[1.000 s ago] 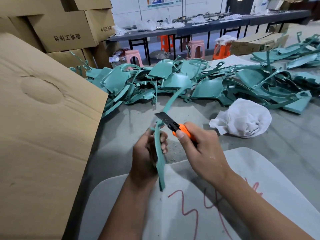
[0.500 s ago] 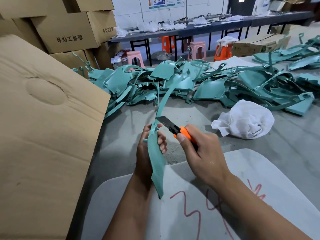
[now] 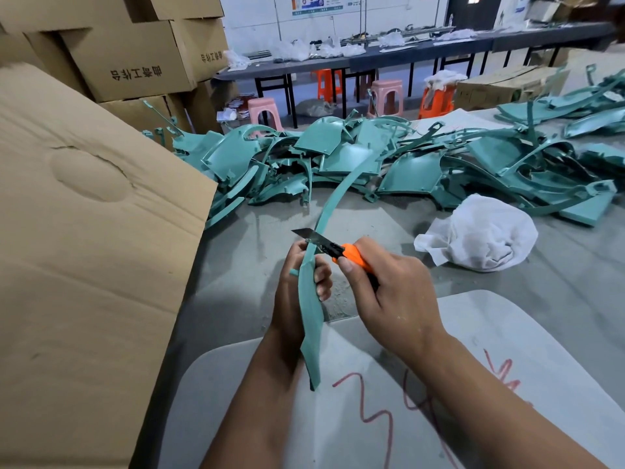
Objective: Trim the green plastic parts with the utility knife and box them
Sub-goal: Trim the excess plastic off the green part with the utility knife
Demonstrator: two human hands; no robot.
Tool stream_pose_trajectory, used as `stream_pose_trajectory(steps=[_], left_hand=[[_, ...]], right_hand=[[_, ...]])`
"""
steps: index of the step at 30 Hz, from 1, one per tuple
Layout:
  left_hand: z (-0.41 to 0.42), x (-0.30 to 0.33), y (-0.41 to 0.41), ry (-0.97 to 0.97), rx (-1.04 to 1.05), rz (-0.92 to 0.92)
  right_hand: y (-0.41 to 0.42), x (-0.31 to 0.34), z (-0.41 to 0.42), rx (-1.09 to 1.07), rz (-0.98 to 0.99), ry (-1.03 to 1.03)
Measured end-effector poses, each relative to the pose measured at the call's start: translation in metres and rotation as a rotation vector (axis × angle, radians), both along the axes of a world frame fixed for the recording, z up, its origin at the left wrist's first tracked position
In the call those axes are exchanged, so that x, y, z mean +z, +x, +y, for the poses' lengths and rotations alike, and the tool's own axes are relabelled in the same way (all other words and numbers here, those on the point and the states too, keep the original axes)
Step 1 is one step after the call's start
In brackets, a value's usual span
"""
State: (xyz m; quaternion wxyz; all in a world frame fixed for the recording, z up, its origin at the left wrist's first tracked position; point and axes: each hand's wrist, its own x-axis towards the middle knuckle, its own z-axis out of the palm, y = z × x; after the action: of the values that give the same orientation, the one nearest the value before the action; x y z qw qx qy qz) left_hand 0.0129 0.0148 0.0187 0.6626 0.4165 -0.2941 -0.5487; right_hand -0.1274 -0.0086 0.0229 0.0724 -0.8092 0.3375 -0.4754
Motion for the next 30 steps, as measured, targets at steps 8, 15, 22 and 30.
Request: stream_pose_trajectory(steps=[8,15,22,30], left_hand=[[-0.003,0.009,0.007,-0.147,0.105,0.245],[0.003,-0.002,0.005,-0.207,0.294,0.268],[0.003,-0.005,0.031,-0.16,0.316,0.309],[0.002,-0.005,0.03,-0.394,0.174,0.329]], right_hand=[[0.0,-0.003,0.0,-0.065,-0.1,0.164],[0.006,0.002,0.023,0.186,-0.04,0.249],[0.013,0.002,0.035,0.27,0.078,0.332],[0.014,0.003,0.042,0.277,0.187,0.276]])
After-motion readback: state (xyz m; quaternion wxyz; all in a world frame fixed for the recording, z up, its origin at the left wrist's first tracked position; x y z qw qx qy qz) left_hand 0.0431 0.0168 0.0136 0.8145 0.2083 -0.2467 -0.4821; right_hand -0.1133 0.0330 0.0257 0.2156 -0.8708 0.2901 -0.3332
